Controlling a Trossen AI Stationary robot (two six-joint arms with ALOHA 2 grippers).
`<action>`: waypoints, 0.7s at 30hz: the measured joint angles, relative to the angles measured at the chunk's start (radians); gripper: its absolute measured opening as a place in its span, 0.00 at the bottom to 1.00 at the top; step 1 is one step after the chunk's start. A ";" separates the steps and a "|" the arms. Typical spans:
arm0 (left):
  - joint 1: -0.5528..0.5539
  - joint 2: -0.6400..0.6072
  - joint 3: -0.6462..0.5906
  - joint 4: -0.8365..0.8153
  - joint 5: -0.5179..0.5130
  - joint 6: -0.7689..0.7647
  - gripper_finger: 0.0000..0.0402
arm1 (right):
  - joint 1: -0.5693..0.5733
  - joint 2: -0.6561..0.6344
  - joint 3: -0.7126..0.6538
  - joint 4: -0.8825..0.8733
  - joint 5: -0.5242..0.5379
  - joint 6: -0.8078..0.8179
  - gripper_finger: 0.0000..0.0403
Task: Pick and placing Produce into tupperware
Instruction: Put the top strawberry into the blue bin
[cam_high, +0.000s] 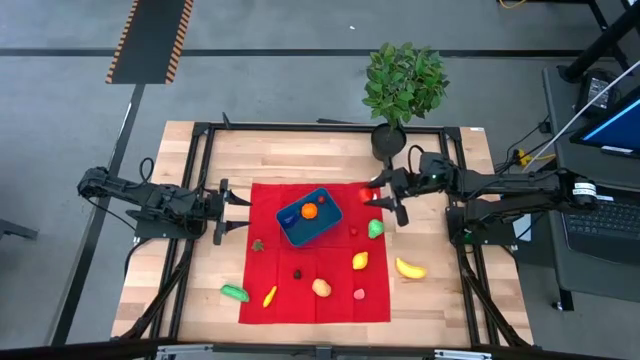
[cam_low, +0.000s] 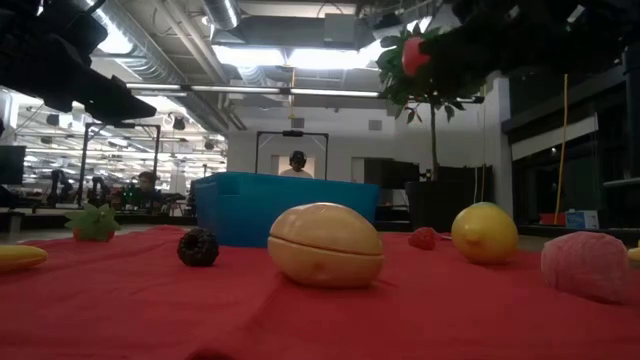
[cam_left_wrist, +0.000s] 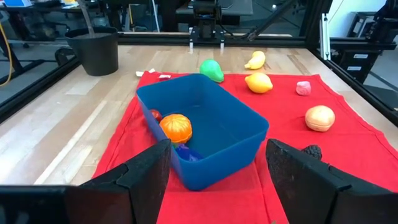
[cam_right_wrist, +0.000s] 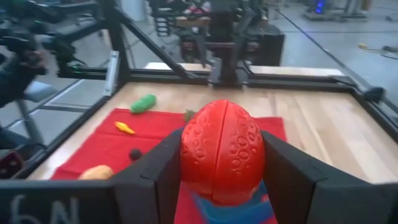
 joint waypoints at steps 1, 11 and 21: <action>0.000 0.000 0.000 -0.001 0.000 0.000 0.63 | 0.000 0.000 0.000 0.004 -0.013 0.000 0.46; 0.000 0.000 0.000 -0.004 0.000 0.000 0.63 | 0.000 0.000 0.000 0.015 -0.007 0.007 0.46; 0.000 0.000 0.000 -0.003 0.000 0.000 0.63 | 0.000 0.061 0.013 0.018 0.135 0.072 0.46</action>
